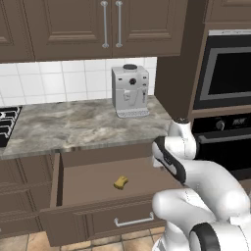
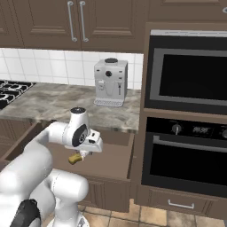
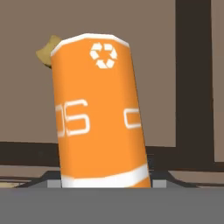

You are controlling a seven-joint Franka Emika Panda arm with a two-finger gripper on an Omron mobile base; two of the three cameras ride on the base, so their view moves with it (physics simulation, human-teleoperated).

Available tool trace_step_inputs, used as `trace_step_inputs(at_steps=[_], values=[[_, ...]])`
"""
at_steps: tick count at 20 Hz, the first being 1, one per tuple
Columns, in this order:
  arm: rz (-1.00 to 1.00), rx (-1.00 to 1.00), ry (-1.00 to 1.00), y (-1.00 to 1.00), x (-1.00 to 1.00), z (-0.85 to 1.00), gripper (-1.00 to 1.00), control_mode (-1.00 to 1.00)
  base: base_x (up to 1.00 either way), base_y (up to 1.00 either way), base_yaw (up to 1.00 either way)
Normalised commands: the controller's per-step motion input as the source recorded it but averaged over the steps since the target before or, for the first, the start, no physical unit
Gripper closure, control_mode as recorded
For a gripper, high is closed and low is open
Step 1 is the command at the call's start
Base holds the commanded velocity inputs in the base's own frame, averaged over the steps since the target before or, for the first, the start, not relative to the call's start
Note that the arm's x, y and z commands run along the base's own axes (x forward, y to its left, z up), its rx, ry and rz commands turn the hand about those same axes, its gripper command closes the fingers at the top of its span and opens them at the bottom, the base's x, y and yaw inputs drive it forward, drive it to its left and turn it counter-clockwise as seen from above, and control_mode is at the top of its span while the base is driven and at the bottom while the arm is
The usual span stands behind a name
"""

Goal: Restock the sink supplies by placing the sponge and soap dispenser on the counter and next to the sink. Make sure the soap dispenser is upright.

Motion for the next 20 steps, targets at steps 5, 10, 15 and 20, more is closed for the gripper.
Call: trace_step_inputs(at_steps=[5,10,15,20], values=[[0.1,0.0,0.08,0.0,-0.57,1.0,1.0,-1.0,0.0,0.0,0.0],[0.05,0.0,0.02,0.11,-0.35,0.42,1.0,-1.0,0.0,0.0,0.0],[0.01,0.0,0.0,0.1,-0.05,0.0,1.0,-1.0,0.0,0.0,0.0],[0.03,0.0,-0.01,0.09,0.0,0.0,1.0,1.0,-0.05,0.14,0.06]])
